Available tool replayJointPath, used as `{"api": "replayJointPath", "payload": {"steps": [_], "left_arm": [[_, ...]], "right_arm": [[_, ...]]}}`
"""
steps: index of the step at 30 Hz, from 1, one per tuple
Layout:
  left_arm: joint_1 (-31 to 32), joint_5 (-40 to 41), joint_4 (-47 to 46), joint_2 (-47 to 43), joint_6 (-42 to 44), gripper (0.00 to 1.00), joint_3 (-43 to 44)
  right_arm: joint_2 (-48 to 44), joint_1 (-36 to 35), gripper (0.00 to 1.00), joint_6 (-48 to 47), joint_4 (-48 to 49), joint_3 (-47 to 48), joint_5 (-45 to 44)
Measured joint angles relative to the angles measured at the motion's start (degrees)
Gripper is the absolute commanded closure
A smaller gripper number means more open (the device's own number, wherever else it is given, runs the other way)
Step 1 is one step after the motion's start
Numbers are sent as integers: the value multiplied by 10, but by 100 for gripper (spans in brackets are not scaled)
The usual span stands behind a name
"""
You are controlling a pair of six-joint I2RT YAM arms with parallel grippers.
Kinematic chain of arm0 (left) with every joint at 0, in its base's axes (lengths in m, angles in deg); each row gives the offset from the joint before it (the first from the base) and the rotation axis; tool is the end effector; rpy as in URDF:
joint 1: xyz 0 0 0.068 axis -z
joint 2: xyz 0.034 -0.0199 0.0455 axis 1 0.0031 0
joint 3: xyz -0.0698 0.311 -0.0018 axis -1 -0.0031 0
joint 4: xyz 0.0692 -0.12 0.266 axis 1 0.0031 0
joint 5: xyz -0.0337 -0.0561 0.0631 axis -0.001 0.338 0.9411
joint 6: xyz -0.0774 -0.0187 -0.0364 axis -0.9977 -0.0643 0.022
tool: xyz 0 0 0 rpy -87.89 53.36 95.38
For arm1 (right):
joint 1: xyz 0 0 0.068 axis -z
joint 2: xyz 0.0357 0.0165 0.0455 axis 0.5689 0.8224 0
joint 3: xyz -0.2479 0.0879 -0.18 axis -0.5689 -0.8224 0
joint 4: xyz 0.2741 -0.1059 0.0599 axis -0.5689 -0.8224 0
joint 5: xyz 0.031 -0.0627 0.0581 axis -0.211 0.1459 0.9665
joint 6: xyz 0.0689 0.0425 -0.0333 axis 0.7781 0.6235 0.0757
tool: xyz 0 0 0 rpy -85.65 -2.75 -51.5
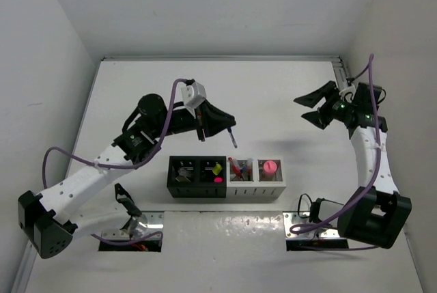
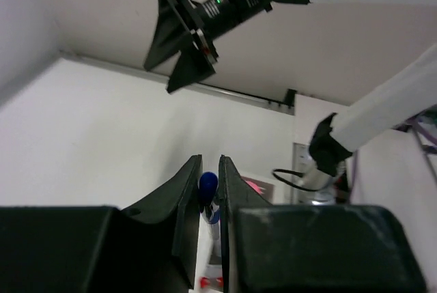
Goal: Sort the stationery into containers
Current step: Place the pen in the storage box.
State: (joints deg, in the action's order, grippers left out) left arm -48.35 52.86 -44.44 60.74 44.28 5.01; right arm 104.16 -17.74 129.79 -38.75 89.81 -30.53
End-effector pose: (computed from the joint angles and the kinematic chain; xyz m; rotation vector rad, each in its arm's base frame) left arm 0.1899 -0.2248 0.4550 0.8694 1.2939 -1.1635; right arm 0.3044 -0.0380 0.3096 0.9055 2.0859 1.1462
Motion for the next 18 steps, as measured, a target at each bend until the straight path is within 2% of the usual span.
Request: {"api": "replayJointPath", "payload": {"steps": [3,7,18], "left_arm": [[-1,-12,-29,-2,-62,100,-49],[0,-15,-70,-7,-95,100,-97],[19,-9,-105,-5,-62,100,-176]], "right_arm": [[0,2,28,-8,-6,-11,3],[-3,2,28,-7,-3,-22,4],[-19,-8,28,-22,-5,-30,4]]}}
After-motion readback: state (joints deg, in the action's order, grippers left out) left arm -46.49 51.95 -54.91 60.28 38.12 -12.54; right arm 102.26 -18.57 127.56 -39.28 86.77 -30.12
